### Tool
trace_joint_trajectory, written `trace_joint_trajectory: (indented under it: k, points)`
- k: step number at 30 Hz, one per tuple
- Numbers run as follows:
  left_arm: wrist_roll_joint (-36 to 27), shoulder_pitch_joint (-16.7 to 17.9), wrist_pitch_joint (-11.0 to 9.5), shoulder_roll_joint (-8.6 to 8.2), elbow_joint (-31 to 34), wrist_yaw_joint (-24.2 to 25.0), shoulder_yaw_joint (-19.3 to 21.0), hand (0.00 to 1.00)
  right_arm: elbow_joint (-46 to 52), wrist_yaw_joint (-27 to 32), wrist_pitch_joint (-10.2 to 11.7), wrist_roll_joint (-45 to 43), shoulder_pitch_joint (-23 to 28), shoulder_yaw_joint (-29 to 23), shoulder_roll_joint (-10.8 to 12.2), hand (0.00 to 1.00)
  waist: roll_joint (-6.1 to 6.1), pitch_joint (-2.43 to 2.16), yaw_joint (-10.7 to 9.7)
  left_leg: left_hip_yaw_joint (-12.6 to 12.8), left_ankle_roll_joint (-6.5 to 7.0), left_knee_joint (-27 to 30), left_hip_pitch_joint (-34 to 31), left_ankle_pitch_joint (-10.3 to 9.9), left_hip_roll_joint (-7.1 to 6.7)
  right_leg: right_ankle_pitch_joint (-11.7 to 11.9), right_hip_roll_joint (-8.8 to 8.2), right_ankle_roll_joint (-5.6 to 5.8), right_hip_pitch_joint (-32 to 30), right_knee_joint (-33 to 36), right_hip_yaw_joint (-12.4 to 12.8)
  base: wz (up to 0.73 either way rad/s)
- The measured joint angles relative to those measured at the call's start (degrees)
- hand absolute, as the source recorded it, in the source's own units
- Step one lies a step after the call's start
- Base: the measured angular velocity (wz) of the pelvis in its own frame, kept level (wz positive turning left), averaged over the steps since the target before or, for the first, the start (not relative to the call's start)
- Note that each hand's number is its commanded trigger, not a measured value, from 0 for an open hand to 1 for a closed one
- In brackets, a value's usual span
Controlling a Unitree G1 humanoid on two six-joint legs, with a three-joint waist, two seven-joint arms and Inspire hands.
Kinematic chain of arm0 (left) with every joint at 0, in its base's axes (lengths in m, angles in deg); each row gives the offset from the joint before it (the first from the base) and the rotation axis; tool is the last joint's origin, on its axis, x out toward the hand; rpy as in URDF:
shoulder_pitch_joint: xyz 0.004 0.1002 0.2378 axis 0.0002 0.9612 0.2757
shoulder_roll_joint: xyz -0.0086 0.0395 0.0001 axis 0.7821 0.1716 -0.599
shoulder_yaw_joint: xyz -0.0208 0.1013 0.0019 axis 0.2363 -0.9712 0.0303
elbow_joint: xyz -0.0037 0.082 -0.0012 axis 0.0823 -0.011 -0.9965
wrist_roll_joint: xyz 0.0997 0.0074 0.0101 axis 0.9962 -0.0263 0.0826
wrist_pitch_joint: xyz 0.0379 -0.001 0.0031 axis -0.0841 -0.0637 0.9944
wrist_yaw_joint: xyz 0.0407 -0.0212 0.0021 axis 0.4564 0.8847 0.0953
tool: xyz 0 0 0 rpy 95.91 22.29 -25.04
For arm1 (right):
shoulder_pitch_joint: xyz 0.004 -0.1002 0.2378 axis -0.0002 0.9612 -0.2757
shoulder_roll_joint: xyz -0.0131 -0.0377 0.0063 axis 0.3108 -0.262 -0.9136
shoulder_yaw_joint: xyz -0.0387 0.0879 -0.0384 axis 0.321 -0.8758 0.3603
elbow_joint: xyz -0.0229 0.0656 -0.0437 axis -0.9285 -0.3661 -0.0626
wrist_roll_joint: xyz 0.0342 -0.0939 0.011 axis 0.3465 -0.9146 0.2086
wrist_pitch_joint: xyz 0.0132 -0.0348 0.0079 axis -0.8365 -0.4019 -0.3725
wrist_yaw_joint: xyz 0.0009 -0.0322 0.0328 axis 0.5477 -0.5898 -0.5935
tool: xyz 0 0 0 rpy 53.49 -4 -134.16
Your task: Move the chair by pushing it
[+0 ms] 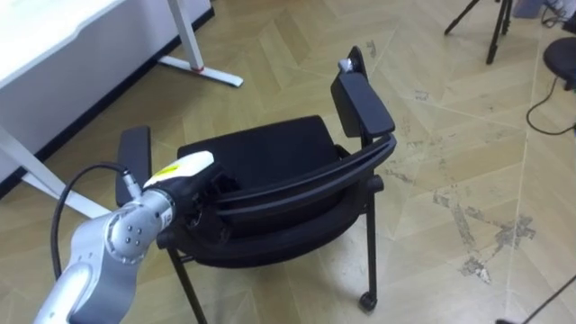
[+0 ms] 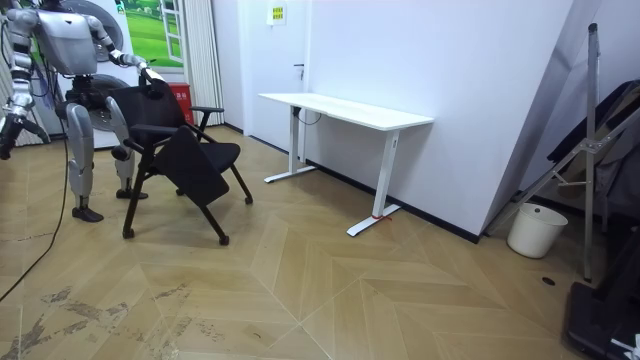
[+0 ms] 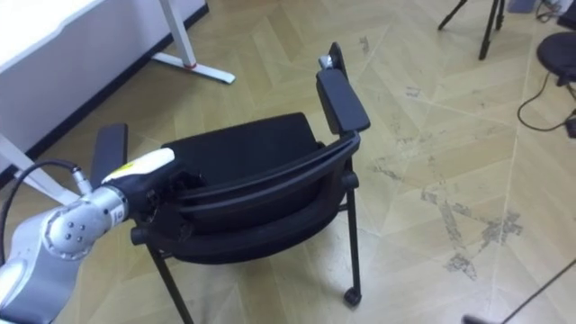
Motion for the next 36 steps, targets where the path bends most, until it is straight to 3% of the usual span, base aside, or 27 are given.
trace_joint_trajectory:
  k: [4,9,12,15,20,23,28,36]
  points:
    - [1.3,-0.2,-0.8,0.05,0.1,0.0,0.0,1.0,12.7,0.3,0.0,-8.0,-0.8,0.0,-1.1,0.0,-1.28,-0.46,0.8,0.3,0.01,0.2,-0.1,0.0,0.02,0.0,-0.04,0.03,-0.3,0.0,0.4,-0.04]
    - [1.5,-0.5,-1.8,0.97,0.1,0.1,0.1,1.0,25.1,0.9,0.3,-17.7,-1.3,1.5,-1.7,0.0,-1.65,-0.52,1.2,0.9,0.01,0.2,0.0,0.0,0.07,0.0,-0.07,0.05,-0.7,0.3,1.0,-0.05]
    - [1.5,-0.7,-2.4,1.21,0.0,0.0,0.1,1.0,29.0,0.7,0.3,-22.0,-1.8,3.4,-1.8,0.0,-1.54,-0.36,2.2,1.3,0.01,0.0,0.2,0.0,0.2,0.0,-0.02,0.05,-0.9,0.3,1.4,-0.08]
    - [1.2,-0.7,-3.7,1.2,-0.4,-0.1,0.4,1.0,34.6,-1.2,0.0,-27.2,-1.8,5.8,-1.8,0.0,-0.97,0.23,3.0,1.7,0.01,-0.1,0.5,0.0,0.25,0.0,-0.01,0.03,-1.0,0.8,1.8,-0.08]
    - [0.7,-1.0,-5.1,1.15,-0.4,0.0,0.5,1.0,40.5,-6.8,-0.1,-33.5,-2.6,7.9,-2.0,0.0,-1.01,0.38,3.9,1.9,0.01,-0.9,0.7,0.0,0.23,0.0,0.0,0.03,-1.1,0.7,1.8,-0.01]
    - [0.6,-1.0,-6.1,1.2,-0.4,0.2,0.5,1.0,44.0,-11.4,-0.4,-35.0,-3.1,12.2,-4.0,0.0,-1.15,0.45,4.7,1.9,-0.01,-1.4,1.1,0.0,0.23,0.0,0.08,0.03,-0.7,0.2,1.8,0.0]
    - [0.7,-1.5,-8.5,1.24,-0.5,0.5,0.5,1.0,45.7,-19.4,-0.2,-38.0,-4.5,16.0,-5.2,0.0,-1.62,0.74,5.8,1.8,-0.03,-1.6,1.2,0.0,0.23,0.0,0.11,0.01,-0.6,0.1,1.5,0.0]
    - [0.6,-3.1,-11.1,1.22,-2.4,1.0,0.4,1.0,46.0,-31.2,0.4,-45.7,-4.5,20.1,-7.5,0.0,-1.53,0.82,7.1,1.2,-0.03,-1.7,0.9,0.0,0.2,0.0,0.09,-0.01,-0.6,0.1,0.6,0.03]
